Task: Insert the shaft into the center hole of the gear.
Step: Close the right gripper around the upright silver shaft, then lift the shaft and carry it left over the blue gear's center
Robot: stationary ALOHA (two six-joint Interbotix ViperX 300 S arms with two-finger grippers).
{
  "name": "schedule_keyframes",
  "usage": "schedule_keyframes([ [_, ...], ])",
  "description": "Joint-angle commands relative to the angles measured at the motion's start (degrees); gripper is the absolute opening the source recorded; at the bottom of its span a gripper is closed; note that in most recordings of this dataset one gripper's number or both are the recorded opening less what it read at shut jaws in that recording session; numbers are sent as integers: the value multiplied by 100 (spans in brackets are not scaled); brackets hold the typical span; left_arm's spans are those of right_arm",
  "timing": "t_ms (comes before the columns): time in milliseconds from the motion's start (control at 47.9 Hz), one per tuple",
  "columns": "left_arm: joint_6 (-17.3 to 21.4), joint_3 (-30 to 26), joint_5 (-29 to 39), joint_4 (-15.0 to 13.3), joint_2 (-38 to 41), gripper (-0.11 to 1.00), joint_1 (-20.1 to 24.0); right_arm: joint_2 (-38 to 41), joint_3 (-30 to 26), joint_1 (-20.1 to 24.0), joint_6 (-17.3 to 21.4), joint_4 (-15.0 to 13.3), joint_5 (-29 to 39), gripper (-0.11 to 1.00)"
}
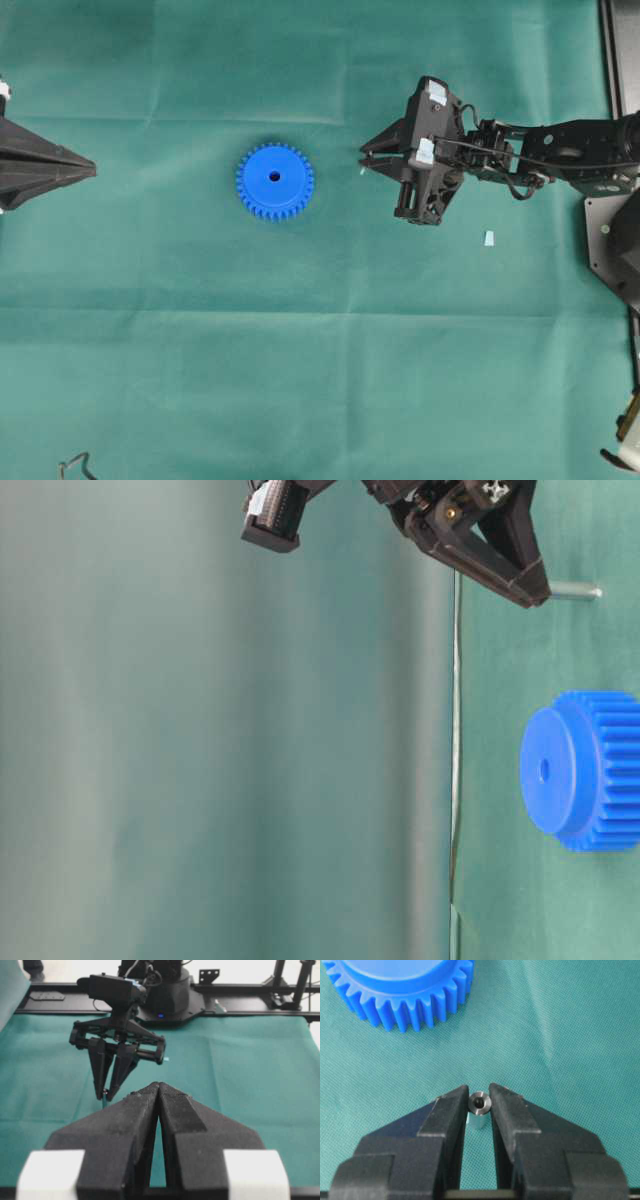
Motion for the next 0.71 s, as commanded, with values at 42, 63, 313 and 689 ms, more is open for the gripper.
schedule_keyframes([
  [42, 9, -123, -26, 18, 44, 0, -9, -114, -114, 18, -9, -9, 9, 17],
  [63, 9, -132, -26, 18, 44, 0, -18, -141, -123, 18, -9, -9, 18, 17],
  [313, 0, -132, -18, 18, 44, 0, -18, -835, -404, 9, -35, -18, 949, 17],
  [689, 0, -132, -26, 18, 44, 0, -18, -1811, -773, 18, -53, -62, 2215, 17],
])
